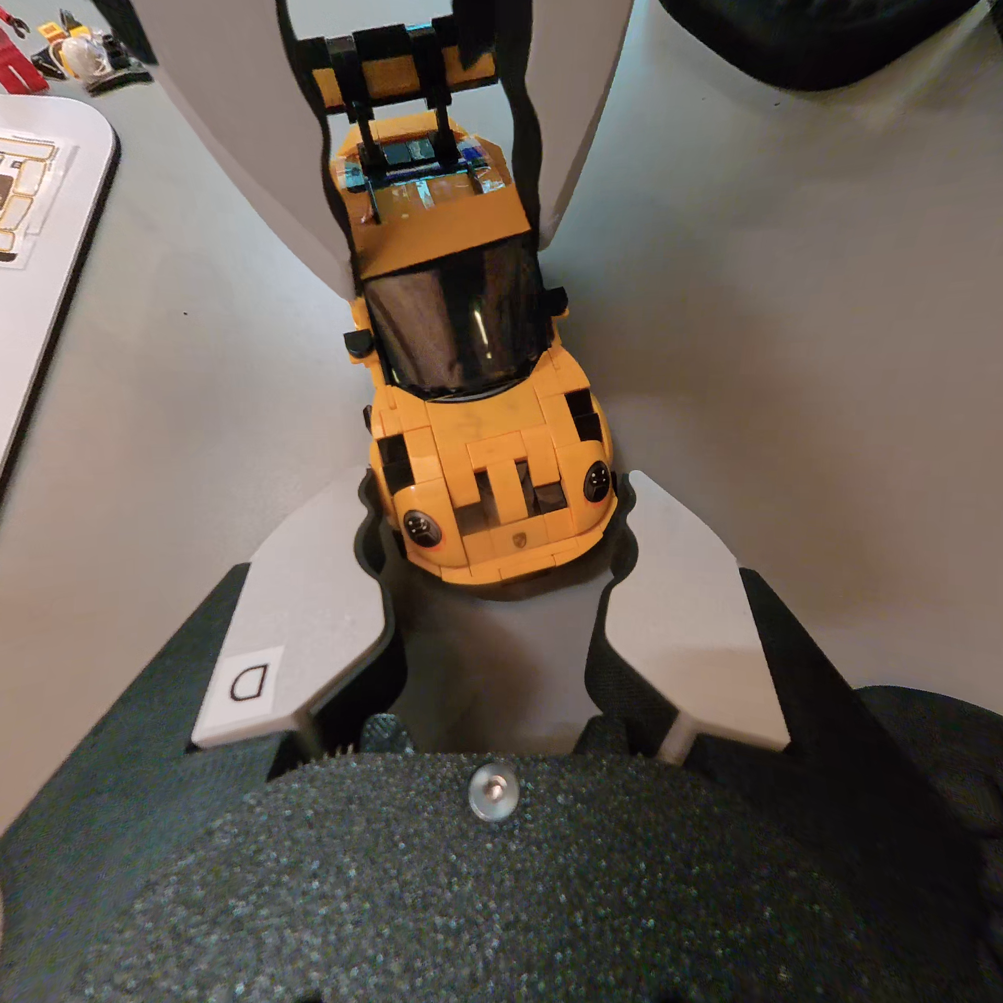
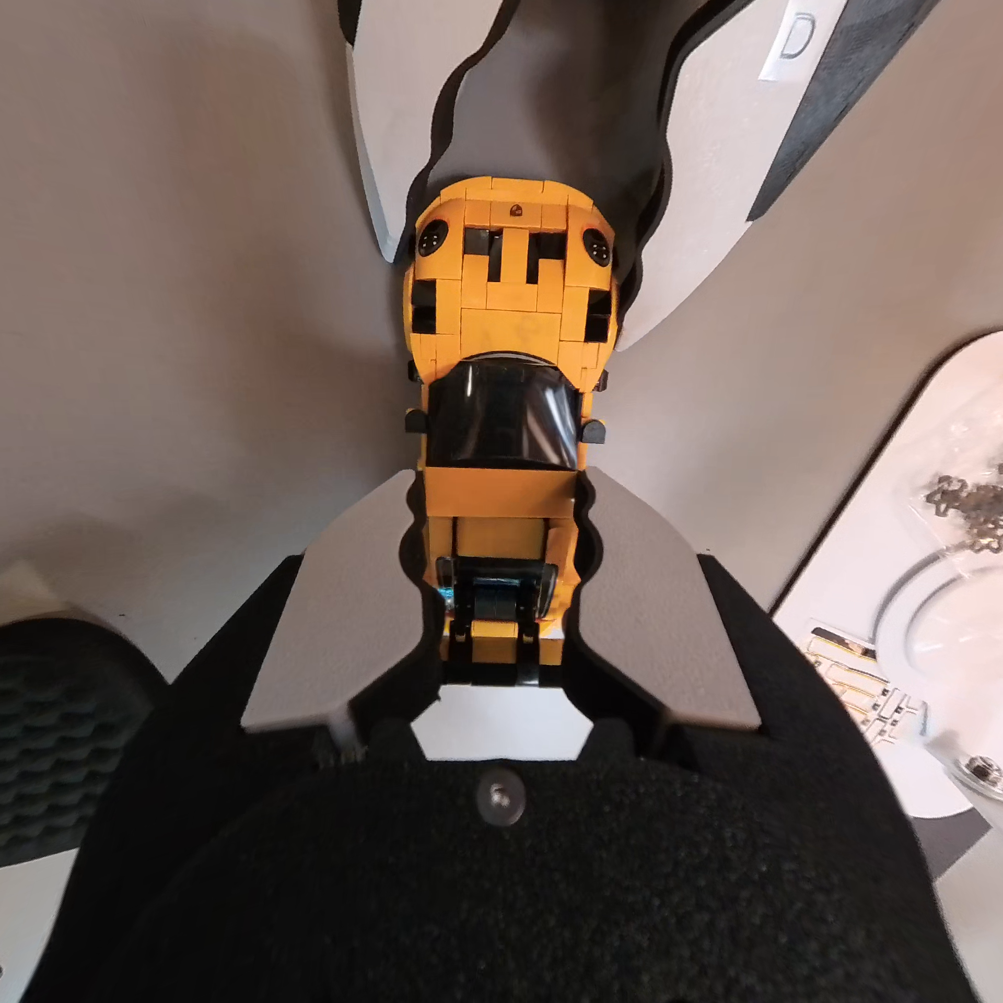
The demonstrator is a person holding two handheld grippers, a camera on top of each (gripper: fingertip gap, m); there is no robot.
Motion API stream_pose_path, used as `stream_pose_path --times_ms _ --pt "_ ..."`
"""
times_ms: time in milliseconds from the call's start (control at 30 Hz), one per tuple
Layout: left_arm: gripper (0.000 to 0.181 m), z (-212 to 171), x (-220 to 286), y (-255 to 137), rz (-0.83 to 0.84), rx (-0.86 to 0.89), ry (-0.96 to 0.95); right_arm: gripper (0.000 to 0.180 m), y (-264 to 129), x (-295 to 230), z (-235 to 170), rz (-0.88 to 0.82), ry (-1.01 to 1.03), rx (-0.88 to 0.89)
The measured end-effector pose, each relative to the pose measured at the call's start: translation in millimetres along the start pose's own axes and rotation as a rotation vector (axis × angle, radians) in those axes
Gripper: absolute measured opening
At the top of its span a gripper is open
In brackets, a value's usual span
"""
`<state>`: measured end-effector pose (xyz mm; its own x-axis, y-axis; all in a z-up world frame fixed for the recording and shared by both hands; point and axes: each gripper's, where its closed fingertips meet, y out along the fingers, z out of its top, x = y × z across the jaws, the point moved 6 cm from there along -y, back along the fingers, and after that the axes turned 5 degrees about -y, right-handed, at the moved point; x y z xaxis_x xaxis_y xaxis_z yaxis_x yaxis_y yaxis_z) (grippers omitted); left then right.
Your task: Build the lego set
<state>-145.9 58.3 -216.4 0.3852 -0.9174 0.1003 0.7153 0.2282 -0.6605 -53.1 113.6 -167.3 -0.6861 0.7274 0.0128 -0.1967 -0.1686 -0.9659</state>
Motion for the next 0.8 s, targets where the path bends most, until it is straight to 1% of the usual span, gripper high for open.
stream_pose_path --times_ms 367,433,533,600,667,733,800 --pt "0.082 0 0 0 0.000 0.000 0.001 0.053 3 -1 1 -0.020 -0.032 -0.059" --pt "0.082 0 1 0 0.000 0.000 0.000 0.057 1 1 0 -0.033 -0.018 -0.051" --pt "0.082 0 1 0 0.001 0.000 0.001 0.058 -6 2 3 -0.052 0.012 0.002" --pt "0.082 0 1 0 0.001 0.001 0.002 0.055 -10 1 9 -0.068 0.021 0.057" --pt "0.082 0 1 0 0.002 0.001 0.003 0.047 -11 -1 17 -0.073 0.039 0.109" --pt "0.082 0 1 0 0.005 0.001 0.003 0.042 -5 -1 18 -0.093 0.050 0.099" --pt "0.082 0 1 0 0.011 0.001 0.002 0.041 1 -1 16 -0.088 0.069 0.087"
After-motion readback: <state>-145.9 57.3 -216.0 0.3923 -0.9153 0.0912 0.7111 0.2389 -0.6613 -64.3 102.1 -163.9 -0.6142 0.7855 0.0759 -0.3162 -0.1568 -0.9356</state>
